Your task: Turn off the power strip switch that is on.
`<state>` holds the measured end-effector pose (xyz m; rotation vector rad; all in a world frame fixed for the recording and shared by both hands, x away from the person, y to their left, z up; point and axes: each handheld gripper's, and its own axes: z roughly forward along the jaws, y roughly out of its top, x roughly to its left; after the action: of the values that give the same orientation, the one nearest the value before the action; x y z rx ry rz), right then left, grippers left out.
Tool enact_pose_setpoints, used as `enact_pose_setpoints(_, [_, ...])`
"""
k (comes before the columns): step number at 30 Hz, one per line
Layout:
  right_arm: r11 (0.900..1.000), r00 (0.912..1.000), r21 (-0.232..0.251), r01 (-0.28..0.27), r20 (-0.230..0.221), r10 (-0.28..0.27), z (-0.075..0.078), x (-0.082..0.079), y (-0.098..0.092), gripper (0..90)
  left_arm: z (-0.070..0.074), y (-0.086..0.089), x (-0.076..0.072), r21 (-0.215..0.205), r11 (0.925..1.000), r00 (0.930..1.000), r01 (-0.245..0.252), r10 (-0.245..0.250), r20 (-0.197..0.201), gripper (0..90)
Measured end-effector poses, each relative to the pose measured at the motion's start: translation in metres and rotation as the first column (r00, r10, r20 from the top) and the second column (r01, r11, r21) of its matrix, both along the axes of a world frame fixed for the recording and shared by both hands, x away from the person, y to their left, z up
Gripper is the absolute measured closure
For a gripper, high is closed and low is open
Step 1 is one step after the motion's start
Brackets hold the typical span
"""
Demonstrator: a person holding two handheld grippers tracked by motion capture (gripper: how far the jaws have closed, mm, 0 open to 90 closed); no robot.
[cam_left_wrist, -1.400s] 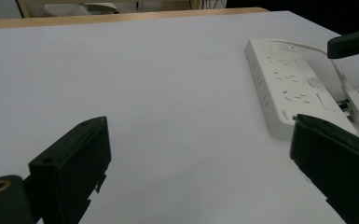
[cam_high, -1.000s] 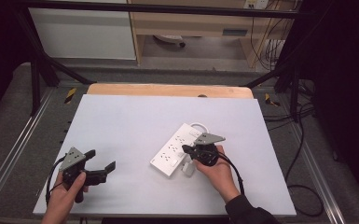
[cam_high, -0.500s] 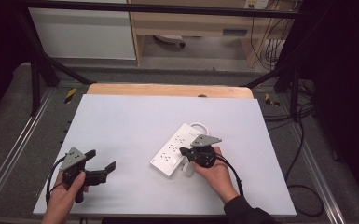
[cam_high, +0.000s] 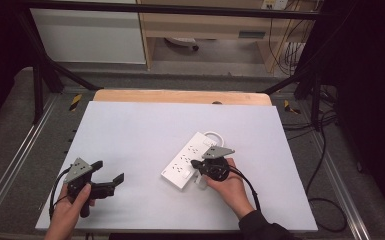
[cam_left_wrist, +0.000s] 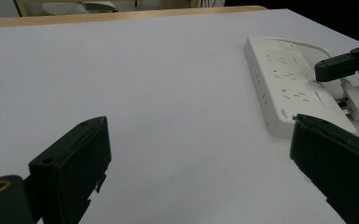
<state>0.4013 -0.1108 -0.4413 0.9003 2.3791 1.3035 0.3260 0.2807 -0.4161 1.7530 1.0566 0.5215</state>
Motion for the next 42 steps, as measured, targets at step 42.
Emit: enact_pose_setpoints(42, [1.000, 1.0000, 0.015, 0.006, -0.003, -0.006, -0.0039, 0.0007, -0.0010, 90.0, -0.0001, -0.0005, 0.0001, 0.005, 1.0000, 1.0000, 0.005, -0.005, 0.000, 5.2])
